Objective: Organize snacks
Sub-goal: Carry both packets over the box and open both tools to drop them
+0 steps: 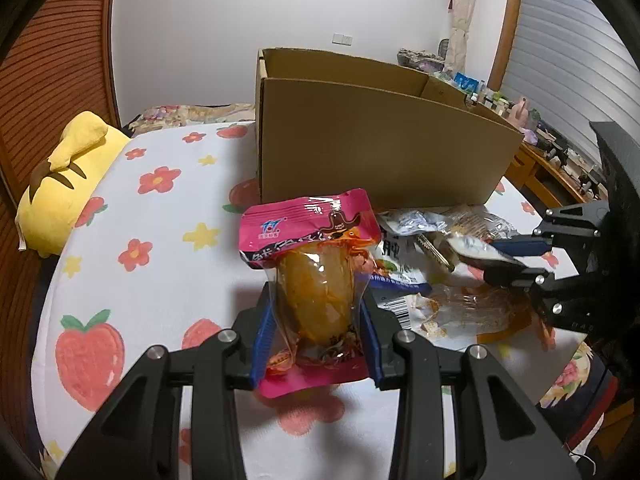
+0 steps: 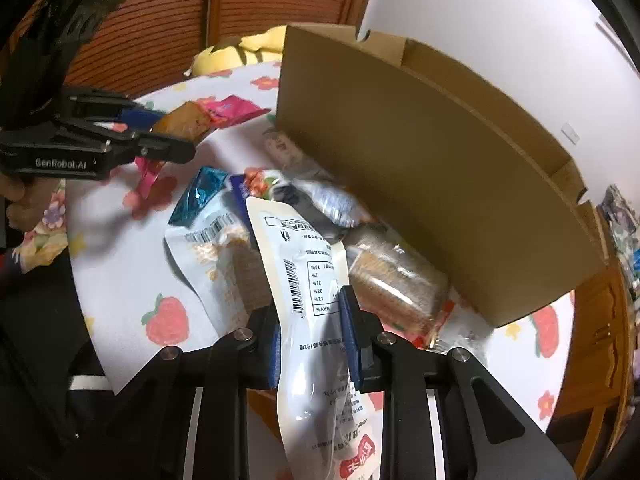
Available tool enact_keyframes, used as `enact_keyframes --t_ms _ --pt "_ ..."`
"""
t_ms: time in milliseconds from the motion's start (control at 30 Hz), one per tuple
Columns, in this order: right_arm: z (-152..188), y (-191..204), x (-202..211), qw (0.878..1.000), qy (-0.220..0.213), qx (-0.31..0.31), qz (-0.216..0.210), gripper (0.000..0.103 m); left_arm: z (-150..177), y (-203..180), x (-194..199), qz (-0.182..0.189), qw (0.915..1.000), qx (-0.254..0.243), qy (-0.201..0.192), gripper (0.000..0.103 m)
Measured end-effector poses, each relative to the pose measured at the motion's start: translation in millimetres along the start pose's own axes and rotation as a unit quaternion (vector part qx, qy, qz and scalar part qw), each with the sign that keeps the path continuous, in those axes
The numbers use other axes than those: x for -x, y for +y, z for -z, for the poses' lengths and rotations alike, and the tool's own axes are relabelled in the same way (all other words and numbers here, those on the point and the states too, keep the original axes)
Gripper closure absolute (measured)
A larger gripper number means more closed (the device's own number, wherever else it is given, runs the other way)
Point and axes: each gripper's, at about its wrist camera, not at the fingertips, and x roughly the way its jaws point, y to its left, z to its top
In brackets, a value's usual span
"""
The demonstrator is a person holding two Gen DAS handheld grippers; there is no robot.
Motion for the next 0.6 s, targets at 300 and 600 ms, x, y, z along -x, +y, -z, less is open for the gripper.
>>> enact_keyframes --t_ms 300,600 --pt "0 -9 31 0.999 -0.041 -0.006 0.018 0.080 -7 -7 11 0.002 0.9998 -0.005 -0.019 0.066" --pt "-13 -20 60 0.996 -0.078 -0.023 0.022 0.080 -27 -15 29 0.006 0.9988 -0.012 -0.048 0.066"
